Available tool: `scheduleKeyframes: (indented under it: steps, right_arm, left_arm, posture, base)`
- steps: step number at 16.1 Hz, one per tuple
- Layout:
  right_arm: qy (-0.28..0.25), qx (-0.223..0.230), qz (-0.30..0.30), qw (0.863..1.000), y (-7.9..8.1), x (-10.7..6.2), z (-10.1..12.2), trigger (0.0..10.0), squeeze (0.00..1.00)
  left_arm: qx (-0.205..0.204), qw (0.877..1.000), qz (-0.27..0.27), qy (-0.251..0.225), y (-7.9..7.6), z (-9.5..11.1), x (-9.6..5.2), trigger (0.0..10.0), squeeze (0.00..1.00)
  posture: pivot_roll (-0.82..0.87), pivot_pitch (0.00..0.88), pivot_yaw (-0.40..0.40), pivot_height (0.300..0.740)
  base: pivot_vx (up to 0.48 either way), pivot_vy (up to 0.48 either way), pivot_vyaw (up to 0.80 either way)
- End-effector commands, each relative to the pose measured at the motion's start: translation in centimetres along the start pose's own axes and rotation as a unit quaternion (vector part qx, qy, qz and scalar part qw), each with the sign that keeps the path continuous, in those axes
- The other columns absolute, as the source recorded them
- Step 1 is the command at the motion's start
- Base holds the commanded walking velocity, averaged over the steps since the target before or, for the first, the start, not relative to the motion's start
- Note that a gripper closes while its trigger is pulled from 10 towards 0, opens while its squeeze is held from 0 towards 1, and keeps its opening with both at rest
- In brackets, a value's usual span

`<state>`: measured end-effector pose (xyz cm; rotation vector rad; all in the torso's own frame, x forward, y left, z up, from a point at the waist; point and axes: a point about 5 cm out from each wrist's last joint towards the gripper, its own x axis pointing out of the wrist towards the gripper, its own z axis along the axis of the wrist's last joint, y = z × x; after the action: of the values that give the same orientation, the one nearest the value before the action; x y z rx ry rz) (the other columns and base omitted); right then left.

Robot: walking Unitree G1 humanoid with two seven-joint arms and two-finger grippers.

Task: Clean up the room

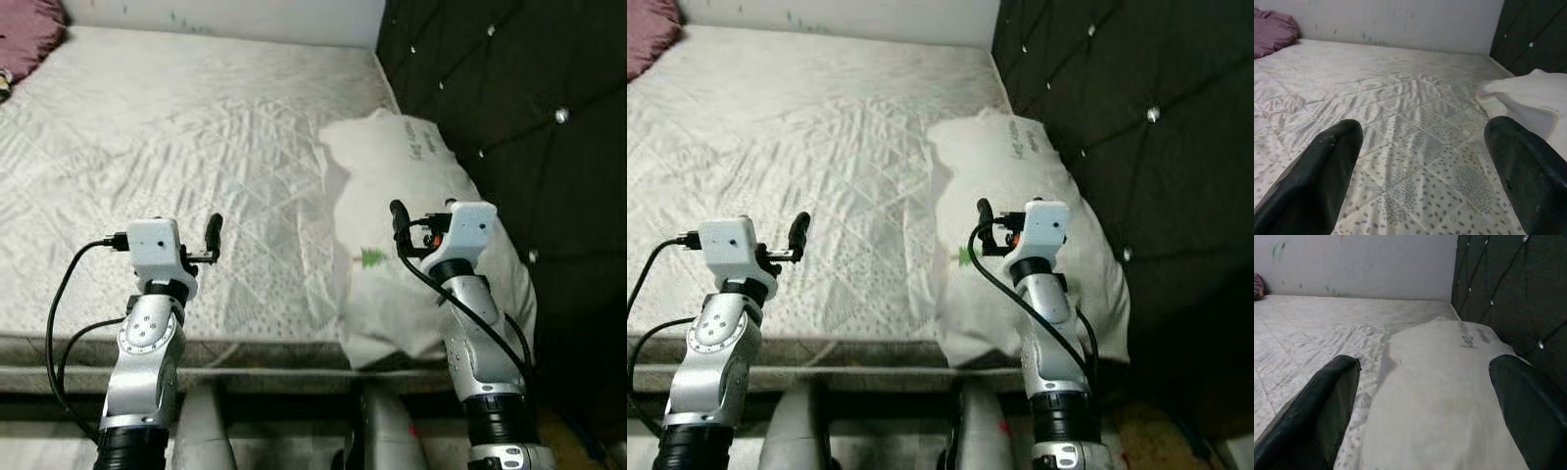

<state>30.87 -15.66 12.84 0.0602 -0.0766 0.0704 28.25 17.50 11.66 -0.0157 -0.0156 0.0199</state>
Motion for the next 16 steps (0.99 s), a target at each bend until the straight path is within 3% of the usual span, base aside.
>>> scheduleKeyframes:
  steps: [1,5,9,16]
  right_arm:
    - [-0.012,-0.005,0.000,1.000,0.1,0.2,0.8,10.0,0.00]
    - [-0.004,-0.005,-0.012,1.000,-0.5,-0.3,0.7,10.0,0.00]
    - [0.023,-0.014,-0.008,1.000,-1.0,-1.8,-0.2,10.0,0.00]
    - [0.031,-0.017,-0.028,0.999,-1.6,-1.6,-0.1,10.0,0.00]
  left_arm:
    - [-0.003,1.000,-0.001,-0.012,-0.2,0.6,0.4,10.0,0.00]
    - [0.000,1.000,-0.018,0.000,-0.7,0.1,0.1,10.0,0.00]
    - [-0.001,1.000,-0.010,0.008,-0.6,-0.2,0.0,10.0,0.00]
    - [-0.001,1.000,-0.016,0.014,-0.9,-0.4,0.1,10.0,0.00]
  posture:
    - [0.01,0.000,-0.075,0.693]
    - [-0.01,0.000,-0.066,0.740]
    - [-0.01,0.000,-0.075,0.740]
    - [-0.02,0.000,-0.072,0.740]
  base:
    - [0.000,0.000,0.00]
    - [0.000,0.000,0.00]
    - [0.000,0.000,0.00]
    - [0.000,0.000,0.00]
